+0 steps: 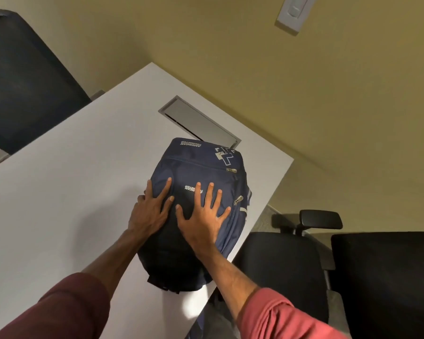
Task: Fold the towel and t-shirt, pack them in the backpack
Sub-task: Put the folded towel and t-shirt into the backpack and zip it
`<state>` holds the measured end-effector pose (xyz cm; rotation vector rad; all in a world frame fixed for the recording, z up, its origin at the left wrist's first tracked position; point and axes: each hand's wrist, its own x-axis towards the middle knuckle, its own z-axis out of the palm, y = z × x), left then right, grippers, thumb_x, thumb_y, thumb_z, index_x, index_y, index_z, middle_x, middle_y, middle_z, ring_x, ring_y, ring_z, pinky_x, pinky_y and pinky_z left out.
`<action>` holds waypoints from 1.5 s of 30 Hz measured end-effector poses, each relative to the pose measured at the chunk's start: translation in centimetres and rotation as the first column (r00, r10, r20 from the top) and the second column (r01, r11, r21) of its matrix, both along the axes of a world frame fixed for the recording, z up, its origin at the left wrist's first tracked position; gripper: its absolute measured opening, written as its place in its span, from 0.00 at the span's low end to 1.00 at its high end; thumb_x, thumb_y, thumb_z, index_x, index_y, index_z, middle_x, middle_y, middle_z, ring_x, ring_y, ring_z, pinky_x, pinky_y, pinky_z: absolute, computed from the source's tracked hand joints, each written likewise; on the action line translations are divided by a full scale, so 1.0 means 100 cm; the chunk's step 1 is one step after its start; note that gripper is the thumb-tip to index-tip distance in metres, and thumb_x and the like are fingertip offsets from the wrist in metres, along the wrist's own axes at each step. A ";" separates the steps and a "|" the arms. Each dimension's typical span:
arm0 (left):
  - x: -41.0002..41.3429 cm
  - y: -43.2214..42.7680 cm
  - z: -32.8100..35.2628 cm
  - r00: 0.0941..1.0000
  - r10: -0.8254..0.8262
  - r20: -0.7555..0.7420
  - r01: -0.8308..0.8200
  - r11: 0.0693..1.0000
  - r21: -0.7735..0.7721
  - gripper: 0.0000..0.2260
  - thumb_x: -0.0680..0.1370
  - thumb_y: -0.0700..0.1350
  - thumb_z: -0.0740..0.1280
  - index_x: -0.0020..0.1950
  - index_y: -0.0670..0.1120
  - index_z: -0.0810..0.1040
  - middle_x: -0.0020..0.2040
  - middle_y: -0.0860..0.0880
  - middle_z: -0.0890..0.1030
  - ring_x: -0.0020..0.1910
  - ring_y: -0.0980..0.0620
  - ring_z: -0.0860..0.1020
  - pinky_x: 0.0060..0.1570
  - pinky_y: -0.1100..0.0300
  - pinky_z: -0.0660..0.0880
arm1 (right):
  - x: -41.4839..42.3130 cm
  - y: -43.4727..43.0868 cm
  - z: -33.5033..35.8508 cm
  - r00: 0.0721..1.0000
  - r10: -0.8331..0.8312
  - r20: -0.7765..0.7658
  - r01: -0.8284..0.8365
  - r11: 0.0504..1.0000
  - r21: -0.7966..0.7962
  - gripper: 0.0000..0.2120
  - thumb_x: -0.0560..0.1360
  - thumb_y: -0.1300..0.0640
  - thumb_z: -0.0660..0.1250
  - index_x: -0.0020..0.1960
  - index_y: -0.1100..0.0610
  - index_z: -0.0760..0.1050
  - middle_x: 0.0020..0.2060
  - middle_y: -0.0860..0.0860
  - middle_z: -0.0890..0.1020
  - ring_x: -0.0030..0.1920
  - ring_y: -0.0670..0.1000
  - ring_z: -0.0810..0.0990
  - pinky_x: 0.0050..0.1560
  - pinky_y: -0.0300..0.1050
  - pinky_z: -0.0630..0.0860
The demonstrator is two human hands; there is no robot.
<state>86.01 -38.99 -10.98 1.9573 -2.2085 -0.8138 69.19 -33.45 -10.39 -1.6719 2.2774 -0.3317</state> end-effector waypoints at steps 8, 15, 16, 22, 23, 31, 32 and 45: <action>-0.043 -0.033 -0.003 0.988 -0.156 0.011 0.156 0.983 -0.093 0.28 0.86 0.67 0.46 0.86 0.66 0.48 0.84 0.36 0.57 0.70 0.30 0.72 0.64 0.35 0.76 | -0.045 0.003 -0.001 0.993 -0.121 0.000 0.121 0.993 -0.008 0.48 0.76 0.21 0.56 0.88 0.39 0.44 0.88 0.48 0.42 0.87 0.59 0.38 0.79 0.80 0.44; -0.075 -0.077 -0.007 0.968 -0.249 0.045 0.252 0.962 -0.106 0.28 0.86 0.67 0.45 0.87 0.64 0.51 0.85 0.36 0.57 0.70 0.28 0.73 0.64 0.34 0.77 | -0.068 -0.024 -0.003 0.976 -0.217 0.025 0.218 0.974 -0.059 0.46 0.76 0.22 0.59 0.87 0.39 0.50 0.88 0.49 0.47 0.88 0.58 0.42 0.78 0.80 0.45; -0.080 -0.080 -0.005 0.969 -0.243 0.050 0.246 0.965 -0.091 0.28 0.86 0.66 0.46 0.87 0.64 0.51 0.86 0.38 0.55 0.72 0.28 0.71 0.66 0.33 0.75 | -0.070 -0.028 -0.003 0.973 -0.230 0.022 0.231 0.970 -0.074 0.46 0.76 0.22 0.59 0.87 0.39 0.51 0.88 0.49 0.47 0.88 0.58 0.43 0.79 0.80 0.46; -0.103 -0.080 0.004 0.962 -0.259 0.085 0.269 0.953 -0.140 0.30 0.86 0.65 0.48 0.88 0.60 0.49 0.88 0.43 0.49 0.85 0.32 0.51 0.81 0.31 0.53 | -0.078 -0.055 -0.005 0.960 -0.279 -0.011 0.277 0.957 -0.087 0.44 0.77 0.22 0.55 0.87 0.40 0.53 0.88 0.50 0.48 0.88 0.59 0.45 0.78 0.80 0.49; -0.106 -0.079 0.005 0.955 -0.281 0.099 0.294 0.941 -0.169 0.30 0.86 0.65 0.47 0.88 0.60 0.49 0.88 0.44 0.49 0.86 0.34 0.50 0.82 0.32 0.52 | -0.080 -0.060 -0.005 0.959 -0.283 -0.006 0.281 0.956 -0.079 0.44 0.77 0.22 0.55 0.87 0.41 0.52 0.88 0.50 0.47 0.88 0.59 0.44 0.78 0.80 0.49; -0.129 -0.121 -0.003 0.927 -0.353 0.130 0.368 0.922 -0.120 0.29 0.86 0.65 0.40 0.87 0.61 0.43 0.88 0.49 0.44 0.87 0.39 0.40 0.83 0.35 0.44 | -0.101 -0.102 -0.012 0.946 -0.324 0.003 0.323 0.944 -0.063 0.46 0.76 0.21 0.55 0.87 0.41 0.50 0.88 0.52 0.48 0.87 0.62 0.46 0.77 0.82 0.50; -0.132 -0.128 -0.003 0.923 -0.361 0.130 0.376 0.919 -0.116 0.29 0.86 0.65 0.40 0.87 0.61 0.43 0.88 0.50 0.44 0.87 0.40 0.40 0.83 0.35 0.44 | -0.104 -0.107 -0.013 0.945 -0.327 0.002 0.327 0.943 -0.065 0.46 0.76 0.21 0.55 0.87 0.41 0.50 0.88 0.52 0.48 0.87 0.62 0.46 0.77 0.82 0.51; -0.169 -0.180 -0.011 0.911 -0.387 0.139 0.404 0.906 -0.126 0.35 0.80 0.71 0.27 0.86 0.63 0.37 0.88 0.51 0.40 0.86 0.41 0.37 0.83 0.40 0.37 | -0.136 -0.157 -0.026 0.927 -0.374 0.025 0.375 0.924 -0.071 0.38 0.82 0.27 0.51 0.88 0.40 0.49 0.88 0.52 0.47 0.87 0.62 0.45 0.77 0.82 0.49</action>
